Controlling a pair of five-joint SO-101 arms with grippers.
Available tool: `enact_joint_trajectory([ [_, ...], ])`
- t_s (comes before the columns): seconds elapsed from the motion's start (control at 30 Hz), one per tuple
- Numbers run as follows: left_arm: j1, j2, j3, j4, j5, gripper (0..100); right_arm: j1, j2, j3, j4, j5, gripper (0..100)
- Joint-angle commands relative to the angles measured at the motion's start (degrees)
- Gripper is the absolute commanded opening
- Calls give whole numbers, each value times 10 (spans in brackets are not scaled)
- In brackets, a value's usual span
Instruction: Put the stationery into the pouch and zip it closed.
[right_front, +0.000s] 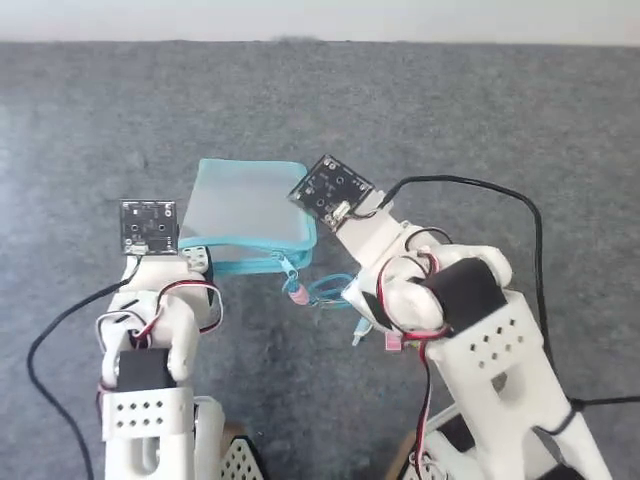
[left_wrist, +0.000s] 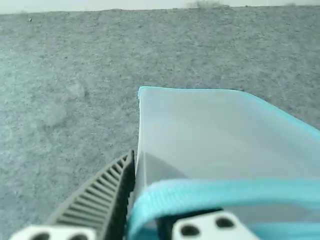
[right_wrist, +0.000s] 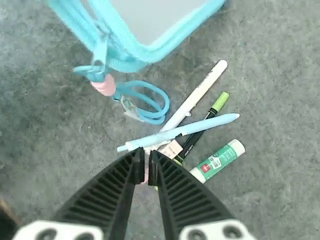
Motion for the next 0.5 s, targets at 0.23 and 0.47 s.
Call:
enact_joint_trajectory([
  [0.23,-4,-7,-7,11,40,11,-95,-4,178,-218,-81,200],
  [0.47,21,-7,11,-13,56,11,8,-121,233,-244,-84,154],
])
